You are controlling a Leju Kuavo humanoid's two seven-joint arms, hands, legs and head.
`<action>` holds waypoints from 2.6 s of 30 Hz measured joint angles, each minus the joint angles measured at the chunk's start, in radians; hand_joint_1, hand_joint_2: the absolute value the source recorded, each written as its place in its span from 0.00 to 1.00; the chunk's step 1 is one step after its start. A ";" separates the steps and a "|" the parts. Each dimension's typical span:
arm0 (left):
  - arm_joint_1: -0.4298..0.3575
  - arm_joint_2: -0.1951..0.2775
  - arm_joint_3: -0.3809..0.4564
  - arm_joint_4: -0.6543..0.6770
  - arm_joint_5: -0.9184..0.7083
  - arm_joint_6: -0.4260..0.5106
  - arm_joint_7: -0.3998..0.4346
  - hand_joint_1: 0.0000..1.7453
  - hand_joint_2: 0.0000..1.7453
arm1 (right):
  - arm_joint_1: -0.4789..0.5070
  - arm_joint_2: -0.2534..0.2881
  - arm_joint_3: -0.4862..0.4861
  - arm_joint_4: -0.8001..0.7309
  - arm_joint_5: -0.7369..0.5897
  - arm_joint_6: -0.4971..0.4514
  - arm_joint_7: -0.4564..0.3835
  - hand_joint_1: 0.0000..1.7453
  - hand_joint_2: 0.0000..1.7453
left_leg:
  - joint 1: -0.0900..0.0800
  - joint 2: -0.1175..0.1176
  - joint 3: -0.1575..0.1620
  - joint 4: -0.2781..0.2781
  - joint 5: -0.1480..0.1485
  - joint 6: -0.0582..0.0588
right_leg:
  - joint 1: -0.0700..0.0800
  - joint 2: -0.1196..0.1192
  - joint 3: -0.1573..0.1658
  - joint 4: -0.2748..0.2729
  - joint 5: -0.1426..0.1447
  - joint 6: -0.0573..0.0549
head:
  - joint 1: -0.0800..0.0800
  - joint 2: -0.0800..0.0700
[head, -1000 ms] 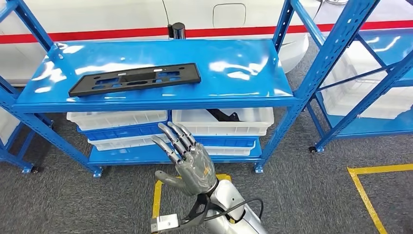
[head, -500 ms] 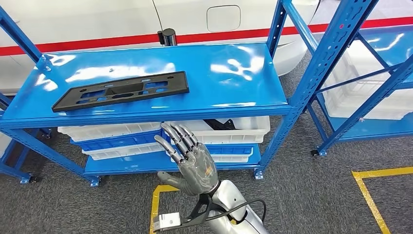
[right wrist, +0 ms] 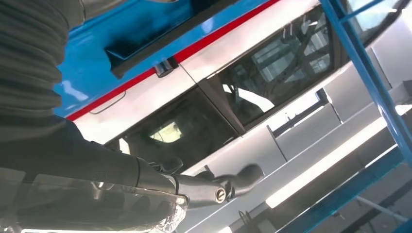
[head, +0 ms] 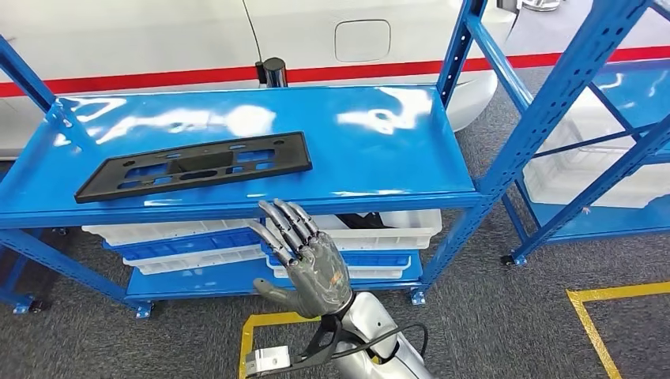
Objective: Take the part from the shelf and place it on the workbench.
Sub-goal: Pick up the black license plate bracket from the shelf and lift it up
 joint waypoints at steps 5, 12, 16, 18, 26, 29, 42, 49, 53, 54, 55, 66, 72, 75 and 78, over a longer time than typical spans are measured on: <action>0.001 -0.002 0.001 0.000 -0.002 0.000 0.000 0.00 0.00 | 0.005 -0.009 0.000 0.000 0.000 0.001 0.000 0.00 1.00 | 0.007 -0.004 0.027 0.001 -0.029 -0.005 | -0.017 -0.002 -0.135 0.117 0.003 0.028 | 0.000 0.000; -0.001 -0.002 0.003 0.000 -0.007 0.006 0.004 0.00 0.00 | 0.004 -0.007 -0.001 0.006 -0.004 0.008 0.000 0.00 1.00 | 0.011 -0.008 0.062 0.007 -0.075 -0.047 | -0.024 -0.011 -0.067 -0.090 0.121 0.008 | -0.001 0.000; -0.005 -0.005 0.003 0.000 -0.007 0.008 0.006 0.00 0.00 | -0.001 0.001 -0.003 0.007 -0.006 0.009 -0.001 0.00 1.00 | 0.016 0.003 -0.019 0.153 -0.114 -0.061 | -0.027 -0.010 -0.038 -0.094 0.107 -0.015 | -0.003 0.000; -0.002 -0.005 0.005 0.000 -0.009 0.008 0.006 0.00 0.00 | -0.001 0.002 -0.003 0.010 -0.006 0.009 -0.001 0.00 1.00 | 0.016 0.003 -0.100 0.264 -0.145 -0.065 | -0.022 -0.009 -0.028 -0.095 0.096 -0.027 | -0.003 0.000; -0.004 -0.005 0.007 0.000 -0.021 0.006 0.005 0.00 0.00 | 0.000 0.005 -0.004 0.013 0.002 0.004 0.004 0.00 1.00 | 0.002 0.003 -0.057 0.044 -0.007 -0.035 | -0.009 0.002 0.012 -0.100 0.057 -0.009 | -0.003 0.000; -0.005 -0.006 0.007 0.000 -0.027 0.006 0.005 0.00 0.00 | 0.000 0.005 -0.003 0.012 0.006 0.004 0.007 0.00 1.00 | 0.005 0.003 -0.031 0.023 0.006 -0.020 | -0.006 0.000 0.013 -0.088 0.038 0.005 | -0.002 0.000; -0.019 -0.008 0.007 0.000 -0.067 0.008 0.031 0.00 0.00 | -0.042 0.025 0.030 0.084 -0.009 0.036 -0.004 0.00 1.00 | -0.003 -0.009 0.016 0.017 -0.033 -0.012 | -0.004 -0.002 -0.039 -0.110 0.122 0.008 | -0.002 0.000; -0.041 -0.009 0.003 0.000 -0.093 0.008 0.041 0.00 0.00 | -0.199 0.099 0.072 0.260 -0.031 0.077 0.036 0.00 1.00 | -0.002 -0.007 0.022 0.006 -0.030 -0.016 | 0.000 0.001 -0.040 -0.110 0.120 0.005 | -0.002 0.000; -0.049 -0.009 0.002 0.000 -0.106 0.010 0.050 0.00 0.00 | -0.300 0.157 0.080 0.386 -0.063 0.118 0.068 0.00 1.00 | -0.001 -0.007 0.022 0.005 -0.028 -0.024 | 0.001 0.000 -0.040 -0.109 0.120 0.004 | -0.001 0.000; -0.049 -0.009 0.002 0.000 -0.108 0.011 0.051 0.00 0.00 | -0.320 0.167 0.086 0.410 -0.076 0.124 0.081 0.00 1.00 | -0.001 -0.007 0.022 0.005 -0.028 -0.025 | 0.001 0.000 -0.040 -0.109 0.120 0.004 | -0.001 0.000; -0.049 -0.009 0.002 0.000 -0.111 0.011 0.052 0.00 0.00 | -0.338 0.175 0.095 0.429 -0.091 0.130 0.096 0.00 1.00 | -0.001 -0.007 0.022 0.005 -0.028 -0.025 | 0.001 0.000 -0.040 -0.109 0.120 0.004 | -0.001 0.000; -0.055 -0.008 -0.005 0.000 -0.132 0.018 0.064 0.00 0.00 | -0.446 0.203 0.235 0.566 -0.238 0.135 0.218 0.00 1.00 | -0.007 -0.007 0.022 0.005 -0.028 -0.026 | -0.005 0.000 -0.037 -0.112 0.120 0.005 | -0.001 0.000; -0.055 -0.007 -0.005 0.000 -0.135 0.024 0.067 0.00 0.00 | -0.461 0.205 0.269 0.617 -0.244 0.129 0.244 0.00 1.00 | -0.010 -0.007 0.021 0.005 -0.028 -0.025 | -0.007 0.000 -0.037 -0.112 0.120 0.005 | -0.001 0.000; -0.055 -0.007 -0.005 0.000 -0.137 0.025 0.067 0.00 0.00 | -0.465 0.205 0.276 0.631 -0.243 0.128 0.249 0.00 1.00 | -0.010 -0.007 0.021 0.005 -0.028 -0.025 | -0.008 0.000 -0.038 -0.112 0.120 0.005 | -0.001 0.000; -0.055 -0.007 -0.005 0.000 -0.138 0.025 0.067 0.00 0.00 | -0.467 0.206 0.278 0.640 -0.243 0.128 0.250 0.00 1.00 | -0.010 -0.007 0.021 0.005 -0.028 -0.025 | -0.008 0.000 -0.038 -0.112 0.120 0.005 | -0.001 0.000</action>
